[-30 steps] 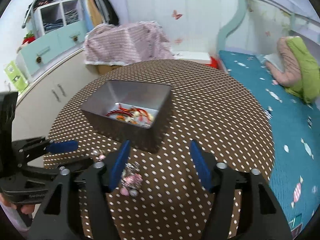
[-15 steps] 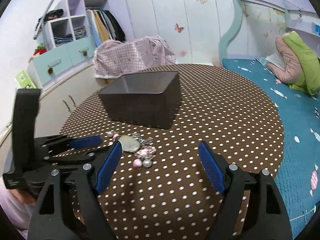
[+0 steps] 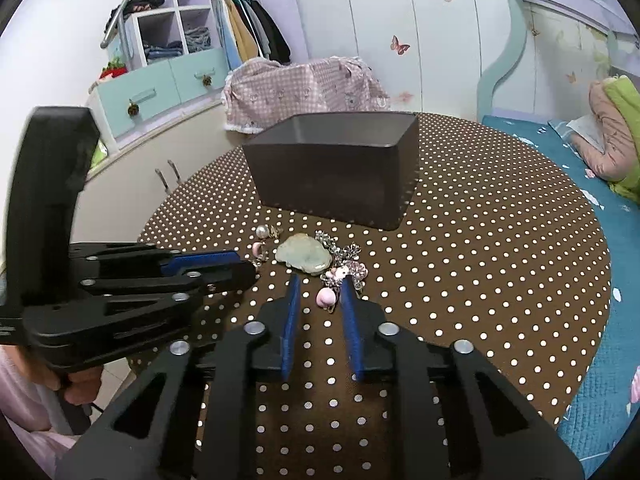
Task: Organize jewelry
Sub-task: 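Grasp the pink bunny charm with the left tool while the right tool grasps a pink bead charm, then carry both charms over the grey box and open both tools, then grasp a pearl bead with the left tool while the right tool grasps another pearl bead, then carry both pearl beads over the grey box and open both tools, then move the left tool to the jade pendant while the right tool approaches the silver chain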
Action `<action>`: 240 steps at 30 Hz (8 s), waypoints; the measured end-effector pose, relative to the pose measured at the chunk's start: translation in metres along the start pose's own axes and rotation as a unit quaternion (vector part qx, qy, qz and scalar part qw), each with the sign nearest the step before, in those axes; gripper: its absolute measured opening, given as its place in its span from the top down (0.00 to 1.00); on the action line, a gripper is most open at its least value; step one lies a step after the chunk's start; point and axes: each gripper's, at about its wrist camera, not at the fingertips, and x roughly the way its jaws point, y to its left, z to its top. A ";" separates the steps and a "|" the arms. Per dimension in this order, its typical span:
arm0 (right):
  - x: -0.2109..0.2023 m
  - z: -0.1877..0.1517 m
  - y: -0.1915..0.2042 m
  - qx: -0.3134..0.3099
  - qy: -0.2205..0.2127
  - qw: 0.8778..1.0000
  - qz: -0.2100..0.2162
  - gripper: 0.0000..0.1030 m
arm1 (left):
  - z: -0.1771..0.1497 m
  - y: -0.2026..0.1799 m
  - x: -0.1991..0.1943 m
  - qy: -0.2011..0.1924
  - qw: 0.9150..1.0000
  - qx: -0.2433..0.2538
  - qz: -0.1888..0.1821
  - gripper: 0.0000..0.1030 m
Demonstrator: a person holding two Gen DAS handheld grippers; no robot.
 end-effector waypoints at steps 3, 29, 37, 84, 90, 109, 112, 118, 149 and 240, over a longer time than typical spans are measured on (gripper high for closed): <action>0.007 0.000 0.002 -0.002 0.011 1.000 -0.012 0.84 | -0.003 -0.004 -0.002 -0.001 1.000 0.000 -0.004 0.84; -0.035 0.048 -0.002 0.019 -0.045 0.999 -0.012 0.90 | 0.032 0.012 -0.037 -0.060 0.997 -0.029 -0.030 0.84; -0.048 0.078 0.003 -0.009 -0.086 0.996 -0.023 0.90 | 0.051 0.010 -0.053 -0.097 0.994 -0.022 -0.036 0.84; -0.007 0.037 -0.037 0.073 0.001 0.994 -0.076 0.46 | 0.046 0.046 0.005 -0.015 0.999 -0.044 0.013 0.63; -0.002 0.021 -0.030 0.072 0.025 0.995 -0.057 0.46 | 0.035 0.041 0.008 -0.010 0.999 -0.036 0.006 0.63; 0.008 0.003 -0.018 0.032 0.054 0.996 -0.058 0.93 | 0.034 0.022 0.029 -0.012 1.000 -0.002 0.009 0.89; 0.008 0.002 -0.022 0.041 0.053 0.996 -0.057 0.97 | 0.034 0.023 0.029 -0.013 1.000 -0.003 0.007 0.89; 0.008 0.004 -0.027 0.051 0.053 0.996 -0.054 1.00 | 0.033 0.026 0.024 -0.017 1.000 -0.016 0.000 0.89; 0.020 0.013 -0.022 0.022 0.054 0.997 -0.047 0.91 | 0.039 0.038 0.012 -0.037 0.999 -0.037 -0.013 0.89; 0.003 0.022 -0.064 0.112 0.065 0.991 -0.044 0.58 | 0.032 -0.024 0.035 0.004 0.999 0.021 0.026 0.57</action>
